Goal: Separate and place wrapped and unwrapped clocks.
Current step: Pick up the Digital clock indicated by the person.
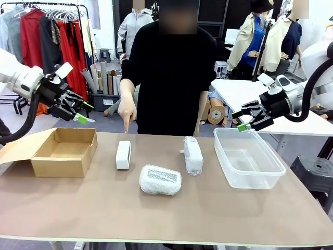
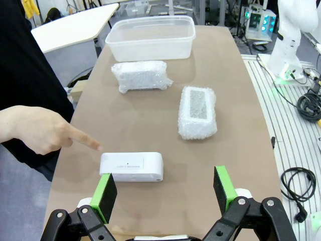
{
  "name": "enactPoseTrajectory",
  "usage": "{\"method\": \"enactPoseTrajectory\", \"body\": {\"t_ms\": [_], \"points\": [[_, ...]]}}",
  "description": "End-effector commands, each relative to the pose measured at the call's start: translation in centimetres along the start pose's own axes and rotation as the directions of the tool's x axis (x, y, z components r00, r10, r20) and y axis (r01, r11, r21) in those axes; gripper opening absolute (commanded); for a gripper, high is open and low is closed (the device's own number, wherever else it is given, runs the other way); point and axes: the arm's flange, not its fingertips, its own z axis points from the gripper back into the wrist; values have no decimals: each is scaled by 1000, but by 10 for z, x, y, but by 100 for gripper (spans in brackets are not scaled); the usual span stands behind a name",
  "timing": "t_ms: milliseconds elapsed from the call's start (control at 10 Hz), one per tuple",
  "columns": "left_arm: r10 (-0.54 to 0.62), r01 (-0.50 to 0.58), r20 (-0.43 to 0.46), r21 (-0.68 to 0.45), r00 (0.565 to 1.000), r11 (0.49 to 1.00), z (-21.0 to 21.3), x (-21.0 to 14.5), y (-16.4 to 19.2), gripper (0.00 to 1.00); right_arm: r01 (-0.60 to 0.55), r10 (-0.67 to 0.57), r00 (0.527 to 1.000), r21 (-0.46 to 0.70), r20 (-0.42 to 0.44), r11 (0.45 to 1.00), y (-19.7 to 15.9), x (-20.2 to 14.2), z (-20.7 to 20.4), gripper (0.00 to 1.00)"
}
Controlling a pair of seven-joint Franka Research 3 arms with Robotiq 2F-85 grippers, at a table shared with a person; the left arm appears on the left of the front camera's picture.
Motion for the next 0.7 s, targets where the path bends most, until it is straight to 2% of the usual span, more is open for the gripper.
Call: {"method": "enactPoseTrajectory", "body": {"t_ms": [0,100,300,500,600], "points": [[27,-24,-66,41,997,999,-15,12,-8,100,-1,1,1000,-2,0,1000,0,0,1,100],[113,-103,-185,65,976,993,-9,22,-6,100,-1,1,1000,-2,0,1000,0,0,1,100],[165,-129,-303,136,939,982,-23,50,-17,100,-1,1,1000,-2,0,1000,0,0,1,100],[231,-185,-319,169,919,968,-36,79,-23,100,-1,1,1000,-2,0,1000,0,0,1,100],[320,-234,-363,263,875,936,-53,95,-28,100,-1,1,1000,-2,0,1000,0,0,1,100]]}}
